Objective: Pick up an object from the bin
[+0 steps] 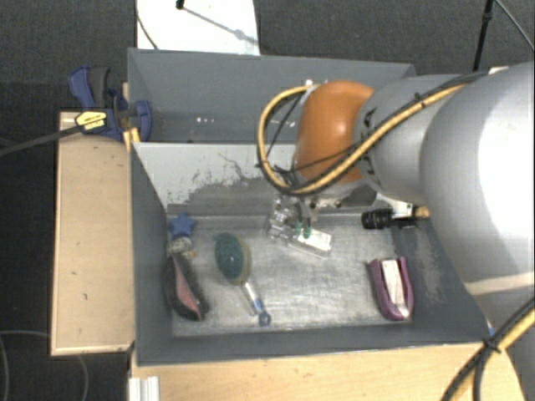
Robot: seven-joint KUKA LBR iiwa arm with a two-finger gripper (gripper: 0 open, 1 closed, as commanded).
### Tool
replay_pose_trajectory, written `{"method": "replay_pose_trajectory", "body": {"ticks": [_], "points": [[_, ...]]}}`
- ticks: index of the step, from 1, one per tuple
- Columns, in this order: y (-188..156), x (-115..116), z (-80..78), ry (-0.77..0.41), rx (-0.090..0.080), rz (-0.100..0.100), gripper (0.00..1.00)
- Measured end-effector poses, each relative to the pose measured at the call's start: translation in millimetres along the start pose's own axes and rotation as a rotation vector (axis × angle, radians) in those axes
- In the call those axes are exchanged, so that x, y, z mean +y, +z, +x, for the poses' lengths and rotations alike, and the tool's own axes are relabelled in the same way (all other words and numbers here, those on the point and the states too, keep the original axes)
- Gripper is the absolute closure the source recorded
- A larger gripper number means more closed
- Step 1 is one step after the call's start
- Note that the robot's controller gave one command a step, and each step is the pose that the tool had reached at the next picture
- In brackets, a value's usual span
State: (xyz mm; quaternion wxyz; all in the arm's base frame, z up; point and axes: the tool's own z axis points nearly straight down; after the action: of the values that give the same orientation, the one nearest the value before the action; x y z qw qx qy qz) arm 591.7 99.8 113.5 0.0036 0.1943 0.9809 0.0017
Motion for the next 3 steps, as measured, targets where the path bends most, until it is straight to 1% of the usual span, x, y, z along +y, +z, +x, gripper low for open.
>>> {"method": "replay_pose_trajectory", "body": {"ticks": [1,2,3], "points": [[-25,5,5.3,-0.005,0.001,0.001,1.00],[-150,19,84.8,-0.006,0.000,-0.003,1.00],[-91,8,89.7,0.273,0.007,0.007,1.00]]}}
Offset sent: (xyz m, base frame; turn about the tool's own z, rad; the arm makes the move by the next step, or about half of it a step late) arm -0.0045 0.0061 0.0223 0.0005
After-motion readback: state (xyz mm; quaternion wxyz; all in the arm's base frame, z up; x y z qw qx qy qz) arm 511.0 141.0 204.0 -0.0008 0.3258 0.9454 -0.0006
